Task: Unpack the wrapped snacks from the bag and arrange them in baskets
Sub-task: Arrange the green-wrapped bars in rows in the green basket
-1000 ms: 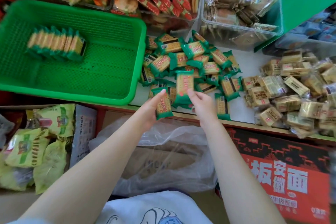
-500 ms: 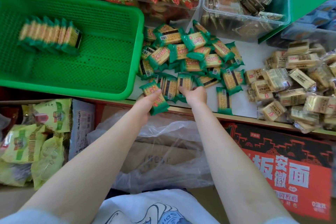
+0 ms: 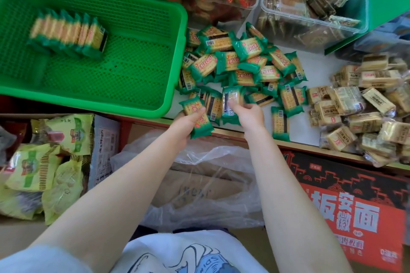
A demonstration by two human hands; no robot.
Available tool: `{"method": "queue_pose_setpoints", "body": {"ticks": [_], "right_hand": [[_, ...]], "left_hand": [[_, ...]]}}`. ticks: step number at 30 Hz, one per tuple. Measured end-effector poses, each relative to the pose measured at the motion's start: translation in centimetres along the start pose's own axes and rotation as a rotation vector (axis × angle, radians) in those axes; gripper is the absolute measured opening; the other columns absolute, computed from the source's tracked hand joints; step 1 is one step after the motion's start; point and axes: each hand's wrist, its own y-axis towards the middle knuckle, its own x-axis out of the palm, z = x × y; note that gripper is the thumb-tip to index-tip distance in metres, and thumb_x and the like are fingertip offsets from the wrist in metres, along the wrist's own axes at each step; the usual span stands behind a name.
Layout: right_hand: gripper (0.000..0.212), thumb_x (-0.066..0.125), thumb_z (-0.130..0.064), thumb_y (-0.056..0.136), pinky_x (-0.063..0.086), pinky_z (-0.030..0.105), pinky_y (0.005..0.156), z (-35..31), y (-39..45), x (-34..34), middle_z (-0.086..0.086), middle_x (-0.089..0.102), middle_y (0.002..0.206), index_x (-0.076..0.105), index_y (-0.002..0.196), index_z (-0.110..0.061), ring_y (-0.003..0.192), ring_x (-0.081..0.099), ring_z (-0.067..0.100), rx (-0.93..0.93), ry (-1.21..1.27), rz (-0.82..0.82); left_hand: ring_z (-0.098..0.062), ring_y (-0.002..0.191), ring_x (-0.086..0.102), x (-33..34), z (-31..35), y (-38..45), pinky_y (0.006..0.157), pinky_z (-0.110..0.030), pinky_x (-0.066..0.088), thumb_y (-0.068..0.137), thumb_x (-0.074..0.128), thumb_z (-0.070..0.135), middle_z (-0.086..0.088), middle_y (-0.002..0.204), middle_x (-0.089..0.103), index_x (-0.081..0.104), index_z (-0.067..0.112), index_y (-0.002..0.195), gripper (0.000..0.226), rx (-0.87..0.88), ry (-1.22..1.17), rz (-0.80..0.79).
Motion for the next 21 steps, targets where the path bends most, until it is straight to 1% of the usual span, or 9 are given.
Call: {"method": "queue_pose_setpoints", "body": {"ticks": [2, 5, 7, 9, 12, 15, 17, 19, 21], "right_hand": [[0.05, 0.077, -0.045, 0.084, 0.047, 0.038, 0.095, 0.0, -1.9, -1.4, -0.001, 0.063, 0.115, 0.058, 0.115, -0.011, 0.108, 0.058, 0.02, -0.044, 0.11, -0.036], [0.051, 0.078, -0.05, 0.078, 0.048, 0.048, 0.105, -0.5, -5.5, -3.3, 0.006, 0.071, 0.117, 0.068, 0.113, -0.015, 0.115, 0.064, 0.026, -0.143, 0.28, -0.165], [0.03, 0.07, -0.041, 0.09, 0.049, 0.044, 0.103, -1.2, -7.9, -3.7, 0.002, 0.074, 0.113, 0.07, 0.112, -0.02, 0.112, 0.066, 0.022, -0.201, 0.289, -0.228], [0.016, 0.061, -0.034, 0.099, 0.05, 0.04, 0.098, -2.3, -10.2, -3.0, 0.001, 0.074, 0.106, 0.071, 0.107, -0.024, 0.106, 0.067, 0.019, -0.288, 0.204, -0.237], [0.014, 0.049, -0.037, 0.104, 0.043, 0.035, 0.096, -3.9, -12.7, -1.0, 0.003, 0.059, 0.115, 0.061, 0.112, -0.033, 0.109, 0.053, 0.01, -0.431, -0.016, -0.202], [0.046, 0.036, -0.05, 0.105, 0.019, 0.022, 0.111, -4.8, -13.9, 0.9, -0.015, 0.027, 0.154, 0.03, 0.15, -0.04, 0.138, 0.022, -0.005, -0.444, -0.031, -0.275], [0.057, 0.034, -0.051, 0.105, 0.022, 0.01, 0.107, -5.2, -14.3, 2.4, -0.027, 0.022, 0.153, 0.013, 0.158, -0.04, 0.134, 0.022, -0.013, -0.438, 0.062, -0.326], [0.06, 0.033, -0.05, 0.105, 0.025, 0.001, 0.095, -5.7, -14.5, 4.7, -0.033, 0.022, 0.143, 0.01, 0.159, -0.038, 0.125, 0.024, -0.019, -0.418, 0.094, -0.383], [0.067, 0.036, -0.056, 0.103, 0.022, 0.012, 0.111, -6.5, -14.9, 7.9, -0.032, 0.016, 0.146, 0.007, 0.16, -0.034, 0.131, 0.018, -0.019, -0.446, 0.055, -0.425]], "left_hand": [[-0.025, 0.105, 0.068, 0.0, 0.2, -0.7, 0.099, -0.044, 0.052, 0.084, 0.079, 0.038, -0.007, 0.118, 0.071, 0.06, 0.019, 0.121, 0.046, 0.018, 0.067, -0.048], [-0.023, 0.113, 0.064, 1.2, 1.5, -3.0, 0.105, -0.047, 0.047, 0.076, 0.079, 0.058, -0.002, 0.123, 0.068, 0.053, 0.02, 0.134, 0.073, 0.078, 0.131, -0.143], [-0.024, 0.124, 0.057, 2.0, 2.6, -3.9, 0.109, -0.05, 0.04, 0.065, 0.076, 0.078, -0.001, 0.14, 0.058, 0.042, 0.029, 0.145, 0.1, 0.087, 0.142, -0.199], [-0.027, 0.128, 0.056, 2.7, 3.7, -4.6, 0.109, -0.053, 0.04, 0.055, 0.072, 0.088, -0.001, 0.145, 0.054, 0.042, 0.036, 0.145, 0.108, 0.098, 0.134, -0.279], [-0.02, 0.115, 0.065, 2.9, 5.9, -7.3, 0.101, -0.045, 0.051, 0.059, 0.071, 0.081, -0.003, 0.129, 0.064, 0.049, 0.023, 0.134, 0.096, 0.223, 0.164, -0.334], [-0.018, 0.111, 0.068, 1.1, 7.3, -8.7, 0.099, -0.044, 0.053, 0.06, 0.079, 0.067, -0.001, 0.126, 0.066, 0.048, 0.03, 0.131, 0.086, 0.296, 0.119, -0.345], [-0.018, 0.111, 0.069, -0.7, 8.1, -8.9, 0.098, -0.044, 0.053, 0.067, 0.078, 0.059, 0.001, 0.124, 0.068, 0.046, 0.036, 0.133, 0.077, 0.332, 0.082, -0.343], [-0.016, 0.111, 0.068, -2.6, 8.9, -9.4, 0.098, -0.043, 0.052, 0.075, 0.072, 0.054, 0.005, 0.122, 0.07, 0.046, 0.044, 0.128, 0.06, 0.375, 0.052, -0.329], [-0.016, 0.116, 0.065, -4.5, 9.8, -9.9, 0.103, -0.042, 0.049, 0.086, 0.066, 0.052, 0.004, 0.126, 0.068, 0.045, 0.044, 0.13, 0.049, 0.391, 0.015, -0.301]]}}
